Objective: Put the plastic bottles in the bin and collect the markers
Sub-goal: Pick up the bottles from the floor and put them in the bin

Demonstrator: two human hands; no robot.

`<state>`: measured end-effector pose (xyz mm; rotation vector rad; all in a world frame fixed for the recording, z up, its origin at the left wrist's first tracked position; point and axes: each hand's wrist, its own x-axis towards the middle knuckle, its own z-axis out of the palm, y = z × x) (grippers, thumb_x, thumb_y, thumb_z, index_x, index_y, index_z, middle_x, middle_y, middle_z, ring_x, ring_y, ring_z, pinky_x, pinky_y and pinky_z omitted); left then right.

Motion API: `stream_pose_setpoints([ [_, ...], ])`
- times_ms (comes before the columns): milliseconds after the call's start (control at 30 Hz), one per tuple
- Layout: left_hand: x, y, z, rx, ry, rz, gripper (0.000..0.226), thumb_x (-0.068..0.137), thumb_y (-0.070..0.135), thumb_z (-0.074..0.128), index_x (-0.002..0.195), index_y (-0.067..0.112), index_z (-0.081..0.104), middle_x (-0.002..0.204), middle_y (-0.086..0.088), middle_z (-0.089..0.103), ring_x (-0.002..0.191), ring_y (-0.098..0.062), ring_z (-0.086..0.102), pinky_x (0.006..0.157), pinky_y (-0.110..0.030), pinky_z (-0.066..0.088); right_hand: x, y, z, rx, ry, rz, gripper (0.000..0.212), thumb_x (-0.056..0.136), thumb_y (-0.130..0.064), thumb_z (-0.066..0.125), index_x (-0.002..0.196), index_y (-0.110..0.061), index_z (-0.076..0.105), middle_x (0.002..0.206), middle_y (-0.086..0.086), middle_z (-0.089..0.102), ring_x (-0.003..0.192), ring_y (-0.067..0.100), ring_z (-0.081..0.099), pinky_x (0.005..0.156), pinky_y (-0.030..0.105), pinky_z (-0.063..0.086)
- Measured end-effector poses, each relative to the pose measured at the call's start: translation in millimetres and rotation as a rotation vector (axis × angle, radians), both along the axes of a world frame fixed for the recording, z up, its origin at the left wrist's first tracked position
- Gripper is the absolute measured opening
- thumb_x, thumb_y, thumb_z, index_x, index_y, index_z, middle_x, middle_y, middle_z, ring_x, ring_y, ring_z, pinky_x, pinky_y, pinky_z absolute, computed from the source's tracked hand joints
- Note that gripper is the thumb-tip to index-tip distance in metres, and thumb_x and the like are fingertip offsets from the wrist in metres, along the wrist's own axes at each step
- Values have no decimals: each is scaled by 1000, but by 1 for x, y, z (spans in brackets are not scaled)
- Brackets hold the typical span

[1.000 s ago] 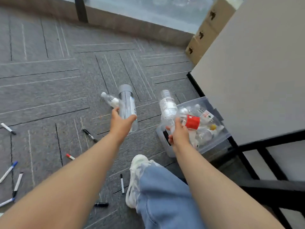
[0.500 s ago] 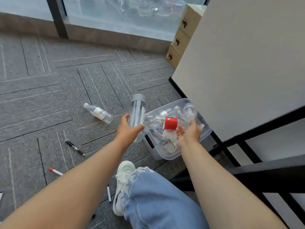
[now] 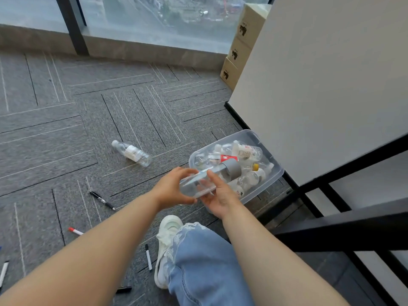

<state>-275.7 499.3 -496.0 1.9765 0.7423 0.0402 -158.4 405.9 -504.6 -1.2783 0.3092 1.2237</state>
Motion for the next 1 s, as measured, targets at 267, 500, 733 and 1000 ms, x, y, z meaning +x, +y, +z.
stream_pose_setpoints([
  [267,-11,20,-2,-23,-68,392,63,89,39,55,143,18,30,140,-7,42,119,-19,49,101,-41,44,63,6,31,-223,-139,-390,46,81,-58,60,92,-13,57,78,1,58,53,10,48,42,19,41],
  [500,-13,19,-11,7,-36,427,57,91,33,53,141,13,33,136,-7,45,111,-19,53,95,-38,46,66,4,32,-418,-265,-230,25,94,-35,47,109,-15,50,77,1,48,56,9,39,40,18,33],
  [733,-14,14,-17,38,-28,409,54,92,31,53,139,13,34,135,-7,45,101,-13,51,89,-31,43,35,-24,-13,-486,-207,-80,23,93,-20,48,115,-14,51,97,9,47,63,11,39,53,21,34],
  [1000,-23,20,-23,16,72,398,33,91,27,55,122,15,53,108,0,59,93,-15,55,79,-28,42,32,-12,-17,-443,-243,88,27,95,-21,47,118,-10,54,93,6,63,72,13,53,57,22,40],
])
